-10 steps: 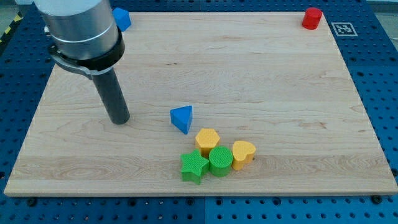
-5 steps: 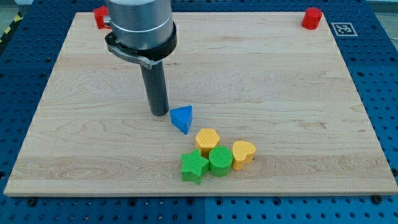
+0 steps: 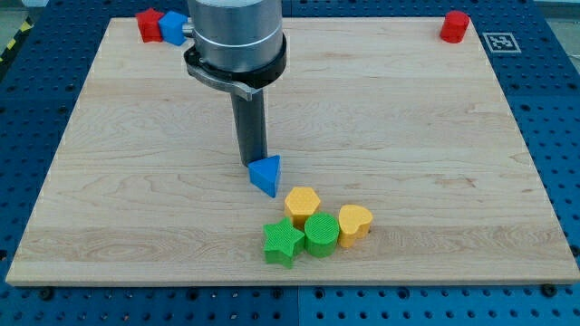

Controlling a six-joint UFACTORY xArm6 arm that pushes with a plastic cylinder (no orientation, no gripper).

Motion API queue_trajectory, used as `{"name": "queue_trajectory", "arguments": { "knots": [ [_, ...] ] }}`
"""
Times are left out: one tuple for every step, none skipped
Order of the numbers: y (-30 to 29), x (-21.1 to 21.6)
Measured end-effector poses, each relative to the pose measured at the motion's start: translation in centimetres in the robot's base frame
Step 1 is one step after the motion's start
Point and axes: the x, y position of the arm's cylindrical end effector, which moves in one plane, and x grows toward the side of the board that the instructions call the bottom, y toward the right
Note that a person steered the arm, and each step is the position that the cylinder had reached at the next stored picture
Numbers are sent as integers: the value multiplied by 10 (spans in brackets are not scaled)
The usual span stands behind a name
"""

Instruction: Push the blue triangle above green star

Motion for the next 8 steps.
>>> {"name": "queue_trajectory", "arguments": {
  "knots": [
    [4,0],
    [14,12],
    [14,12],
    [14,16],
    [14,16],
    [12,22],
    [12,32],
    [12,38]
  ]
}}
